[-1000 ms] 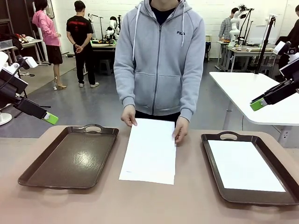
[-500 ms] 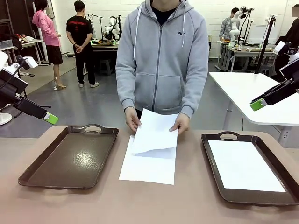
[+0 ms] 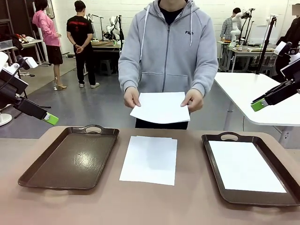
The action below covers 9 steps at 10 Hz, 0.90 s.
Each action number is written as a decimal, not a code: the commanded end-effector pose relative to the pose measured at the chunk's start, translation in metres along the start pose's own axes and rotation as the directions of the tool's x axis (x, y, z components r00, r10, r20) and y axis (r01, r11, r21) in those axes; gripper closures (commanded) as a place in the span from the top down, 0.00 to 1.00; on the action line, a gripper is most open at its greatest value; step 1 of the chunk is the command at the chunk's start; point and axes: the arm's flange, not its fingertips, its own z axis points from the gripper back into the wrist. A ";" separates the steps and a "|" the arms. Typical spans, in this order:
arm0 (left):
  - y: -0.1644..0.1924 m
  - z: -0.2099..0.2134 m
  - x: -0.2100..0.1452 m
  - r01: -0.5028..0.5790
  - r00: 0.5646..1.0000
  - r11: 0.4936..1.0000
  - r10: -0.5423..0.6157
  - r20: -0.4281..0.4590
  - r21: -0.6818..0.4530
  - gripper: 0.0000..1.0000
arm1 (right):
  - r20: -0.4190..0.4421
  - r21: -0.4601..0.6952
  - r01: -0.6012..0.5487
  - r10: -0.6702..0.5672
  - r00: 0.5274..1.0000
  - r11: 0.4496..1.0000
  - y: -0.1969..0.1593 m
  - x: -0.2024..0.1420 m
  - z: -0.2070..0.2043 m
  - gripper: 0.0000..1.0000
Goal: Sort the A4 documents.
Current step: Receive the A4 Paper.
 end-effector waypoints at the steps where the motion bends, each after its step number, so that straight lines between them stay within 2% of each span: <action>1: 0.000 0.000 0.000 -0.001 1.000 1.000 0.001 0.003 -0.006 1.00 | 0.023 0.014 -0.004 0.004 1.000 1.000 0.001 -0.002 -0.001 1.00; 9: 0.000 0.000 0.000 -0.001 1.000 1.000 0.001 0.003 -0.006 1.00 | 0.023 0.014 -0.004 0.004 1.000 1.000 0.001 -0.002 -0.001 1.00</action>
